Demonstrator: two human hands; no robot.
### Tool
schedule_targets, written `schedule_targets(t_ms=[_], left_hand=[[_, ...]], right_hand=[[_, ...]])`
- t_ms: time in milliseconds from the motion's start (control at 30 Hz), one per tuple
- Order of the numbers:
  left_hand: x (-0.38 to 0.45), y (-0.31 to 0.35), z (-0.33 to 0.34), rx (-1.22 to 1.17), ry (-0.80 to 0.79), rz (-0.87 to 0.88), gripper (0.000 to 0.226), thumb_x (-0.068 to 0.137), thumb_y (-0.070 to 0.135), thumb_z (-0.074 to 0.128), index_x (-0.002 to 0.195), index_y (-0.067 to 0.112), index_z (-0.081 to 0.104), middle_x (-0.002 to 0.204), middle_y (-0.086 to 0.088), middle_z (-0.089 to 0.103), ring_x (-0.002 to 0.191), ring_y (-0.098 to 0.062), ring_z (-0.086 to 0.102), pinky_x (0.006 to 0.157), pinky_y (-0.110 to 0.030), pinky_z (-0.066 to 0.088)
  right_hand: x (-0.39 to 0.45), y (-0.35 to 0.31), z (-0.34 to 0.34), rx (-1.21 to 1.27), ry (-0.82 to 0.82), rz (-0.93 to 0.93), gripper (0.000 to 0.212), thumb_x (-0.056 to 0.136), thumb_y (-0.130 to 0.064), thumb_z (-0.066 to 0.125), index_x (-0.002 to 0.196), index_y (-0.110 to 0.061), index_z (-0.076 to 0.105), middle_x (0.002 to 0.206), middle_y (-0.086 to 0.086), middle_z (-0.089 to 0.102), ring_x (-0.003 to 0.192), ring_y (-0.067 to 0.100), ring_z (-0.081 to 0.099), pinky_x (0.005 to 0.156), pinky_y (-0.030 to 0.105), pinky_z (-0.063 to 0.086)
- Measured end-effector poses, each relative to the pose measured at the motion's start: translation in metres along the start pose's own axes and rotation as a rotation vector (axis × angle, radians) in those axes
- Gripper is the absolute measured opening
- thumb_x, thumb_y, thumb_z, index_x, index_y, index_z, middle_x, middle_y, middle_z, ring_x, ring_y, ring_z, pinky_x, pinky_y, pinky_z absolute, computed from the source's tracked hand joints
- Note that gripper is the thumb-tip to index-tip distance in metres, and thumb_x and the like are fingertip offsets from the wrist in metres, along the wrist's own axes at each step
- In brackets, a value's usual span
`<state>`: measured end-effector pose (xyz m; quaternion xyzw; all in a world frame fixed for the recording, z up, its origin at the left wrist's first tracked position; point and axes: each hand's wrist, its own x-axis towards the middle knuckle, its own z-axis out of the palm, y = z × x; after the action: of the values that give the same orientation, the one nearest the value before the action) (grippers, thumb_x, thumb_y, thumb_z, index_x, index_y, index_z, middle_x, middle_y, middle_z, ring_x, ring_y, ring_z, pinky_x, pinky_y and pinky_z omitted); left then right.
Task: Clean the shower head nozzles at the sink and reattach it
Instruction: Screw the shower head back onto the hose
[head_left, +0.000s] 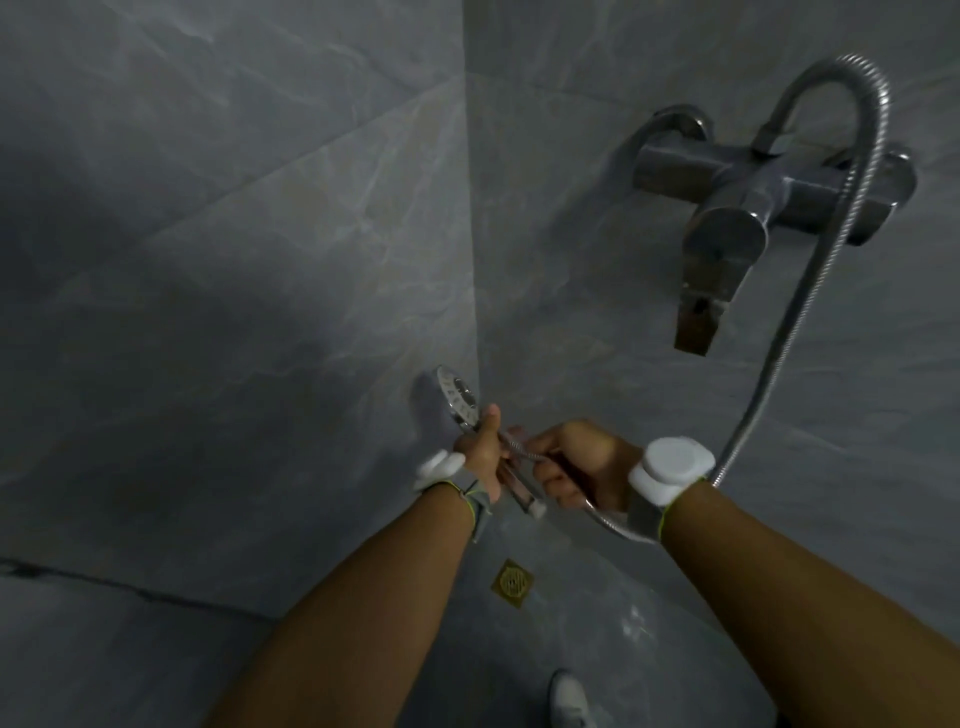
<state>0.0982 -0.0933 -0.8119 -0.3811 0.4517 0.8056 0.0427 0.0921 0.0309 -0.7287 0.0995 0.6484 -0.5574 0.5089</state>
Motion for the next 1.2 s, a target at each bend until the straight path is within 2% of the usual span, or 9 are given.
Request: schedule_targets(t_ms=[67, 167, 300, 433, 533, 700, 833, 1033, 1200], left_hand=[[0.003, 0.001, 0.006, 0.026, 0.012, -0.012, 0.057, 0.103, 0.028, 0.047, 0.052, 0.013, 0.069, 0.056, -0.004, 0.065, 0.059, -0.023, 0.051, 0.060, -0.034, 0.044], [-0.004, 0.000, 0.010, 0.103, 0.030, 0.005, 0.032, 0.099, 0.022, 0.054, 0.073, 0.005, 0.058, 0.060, -0.008, 0.055, 0.047, -0.018, 0.042, 0.052, -0.029, 0.038], [-0.021, 0.000, 0.008, 0.123, -0.065, 0.091, 0.015, 0.099, 0.016, 0.054, 0.097, 0.002, 0.053, 0.058, -0.010, 0.057, 0.030, -0.010, 0.040, 0.036, -0.019, 0.032], [-0.041, 0.006, -0.004, 0.116, -0.215, 0.106, 0.016, 0.101, 0.014, 0.049, 0.097, 0.000, 0.055, 0.064, -0.014, 0.057, 0.030, -0.008, 0.036, 0.033, -0.017, 0.029], [-0.052, 0.008, -0.017, 0.132, -0.261, 0.087, 0.015, 0.102, 0.014, 0.049, 0.101, 0.000, 0.055, 0.064, -0.014, 0.059, 0.031, -0.007, 0.031, 0.034, -0.018, 0.029], [-0.061, 0.008, -0.046, 0.168, -0.303, 0.063, 0.014, 0.101, 0.014, 0.050, 0.097, 0.002, 0.055, 0.072, -0.017, 0.059, 0.033, -0.007, 0.031, 0.036, -0.020, 0.031], [-0.065, -0.002, -0.060, 0.250, -0.358, 0.080, 0.015, 0.099, 0.016, 0.054, 0.102, 0.001, 0.051, 0.075, -0.015, 0.065, 0.034, -0.008, 0.032, 0.037, -0.021, 0.033], [-0.063, -0.014, -0.059, 0.364, -0.178, 0.162, 0.031, 0.094, 0.042, 0.061, 0.114, 0.018, 0.058, 0.111, -0.010, 0.070, 0.039, -0.008, 0.041, 0.042, -0.024, 0.038], [-0.054, -0.004, -0.035, 0.120, -0.117, 0.158, 0.051, 0.097, 0.038, 0.057, 0.114, -0.010, 0.057, 0.082, -0.020, 0.064, 0.064, -0.029, 0.048, 0.050, -0.032, 0.037]], right_hand=[[-0.008, 0.006, -0.007, -0.034, -0.034, 0.064, 0.030, 0.094, -0.018, 0.038, 0.067, -0.012, 0.050, 0.048, 0.002, 0.045, 0.035, 0.016, 0.041, 0.036, 0.018, 0.033], [0.000, 0.008, -0.012, -0.012, 0.064, 0.064, 0.027, 0.092, -0.017, 0.042, 0.072, -0.005, 0.057, 0.056, 0.012, 0.062, 0.048, 0.026, 0.059, 0.047, 0.027, 0.052], [0.033, 0.000, -0.007, 0.014, 0.157, 0.044, 0.040, 0.097, -0.035, 0.041, 0.065, -0.013, 0.049, 0.061, 0.011, 0.061, 0.056, 0.023, 0.054, 0.062, 0.026, 0.043], [0.066, -0.004, 0.008, 0.105, 0.081, 0.039, 0.041, 0.098, -0.039, 0.041, 0.073, -0.010, 0.056, 0.061, 0.012, 0.052, 0.045, 0.023, 0.057, 0.050, 0.023, 0.047], [0.084, -0.014, 0.010, 0.289, 0.074, 0.075, 0.043, 0.098, -0.042, 0.039, 0.070, -0.010, 0.048, 0.068, 0.011, 0.041, 0.056, 0.024, 0.043, 0.055, 0.026, 0.035], [0.096, -0.021, 0.001, 0.545, 0.151, 0.053, 0.066, 0.098, -0.049, 0.037, 0.049, -0.009, 0.052, 0.046, 0.001, 0.048, 0.055, 0.014, 0.038, 0.054, 0.024, 0.031], [0.089, -0.016, 0.004, 0.529, 0.173, -0.035, 0.050, 0.103, -0.039, 0.035, 0.062, -0.013, 0.045, 0.035, -0.002, 0.049, 0.034, 0.010, 0.047, 0.052, 0.021, 0.030], [0.054, 0.000, 0.015, 0.449, 0.178, -0.185, 0.038, 0.104, -0.021, 0.032, 0.068, -0.012, 0.041, 0.061, 0.004, 0.036, 0.025, 0.008, 0.027, 0.032, 0.013, 0.020], [0.016, 0.027, 0.037, 0.338, 0.107, -0.261, 0.034, 0.096, -0.016, 0.043, 0.065, -0.006, 0.052, 0.052, 0.006, 0.046, 0.030, 0.012, 0.035, 0.034, 0.016, 0.028]])
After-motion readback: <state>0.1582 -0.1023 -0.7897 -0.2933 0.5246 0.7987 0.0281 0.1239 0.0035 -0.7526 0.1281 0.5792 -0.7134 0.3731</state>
